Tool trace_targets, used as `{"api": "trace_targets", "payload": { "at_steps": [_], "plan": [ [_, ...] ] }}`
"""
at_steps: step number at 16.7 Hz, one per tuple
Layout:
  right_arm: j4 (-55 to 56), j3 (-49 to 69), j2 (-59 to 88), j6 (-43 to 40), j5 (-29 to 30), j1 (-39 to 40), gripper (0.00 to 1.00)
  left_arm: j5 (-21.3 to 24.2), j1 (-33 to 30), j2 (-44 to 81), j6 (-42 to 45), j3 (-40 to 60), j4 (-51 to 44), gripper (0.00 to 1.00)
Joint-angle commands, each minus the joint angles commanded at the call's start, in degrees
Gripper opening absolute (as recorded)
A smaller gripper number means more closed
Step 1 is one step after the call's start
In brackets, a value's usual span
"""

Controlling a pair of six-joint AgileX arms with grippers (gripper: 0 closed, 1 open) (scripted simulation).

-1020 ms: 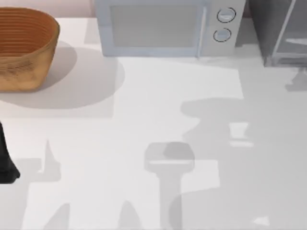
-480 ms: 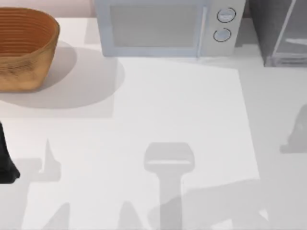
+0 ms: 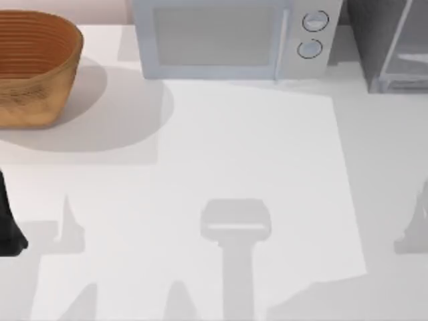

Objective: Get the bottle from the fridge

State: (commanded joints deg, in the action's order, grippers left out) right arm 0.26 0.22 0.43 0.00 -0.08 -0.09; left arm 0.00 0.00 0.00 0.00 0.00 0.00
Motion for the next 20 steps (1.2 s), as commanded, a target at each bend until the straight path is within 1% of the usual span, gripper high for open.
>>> {"api": "trace_targets", "payload": {
  "at_steps": [6, 9, 11, 13, 16, 20],
  "plan": [
    [-0.17, -0.12, -0.18, 0.1, -0.02, -0.08, 0.0, 0.0, 0.0, 0.0, 0.0, 0.0, 0.0, 1.0],
    [3.02, 1.96, 3.34, 0.88, 3.33, 3.3, 0.0, 0.0, 0.0, 0.0, 0.0, 0.0, 0.0, 1.0],
    [7.17, 4.68, 8.71, 1.89, 7.96, 8.1, 0.0, 0.0, 0.0, 0.0, 0.0, 0.0, 0.0, 1.0],
    [12.21, 8.01, 16.48, 3.14, 13.92, 14.37, 0.0, 0.0, 0.0, 0.0, 0.0, 0.0, 0.0, 1.0],
    [20.56, 13.55, 32.06, 5.18, 24.46, 25.53, 0.0, 0.0, 0.0, 0.0, 0.0, 0.0, 0.0, 1.0],
    [32.36, 21.88, 56.87, 7.23, 39.63, 40.89, 0.0, 0.0, 0.0, 0.0, 0.0, 0.0, 0.0, 1.0]
  ]
}}
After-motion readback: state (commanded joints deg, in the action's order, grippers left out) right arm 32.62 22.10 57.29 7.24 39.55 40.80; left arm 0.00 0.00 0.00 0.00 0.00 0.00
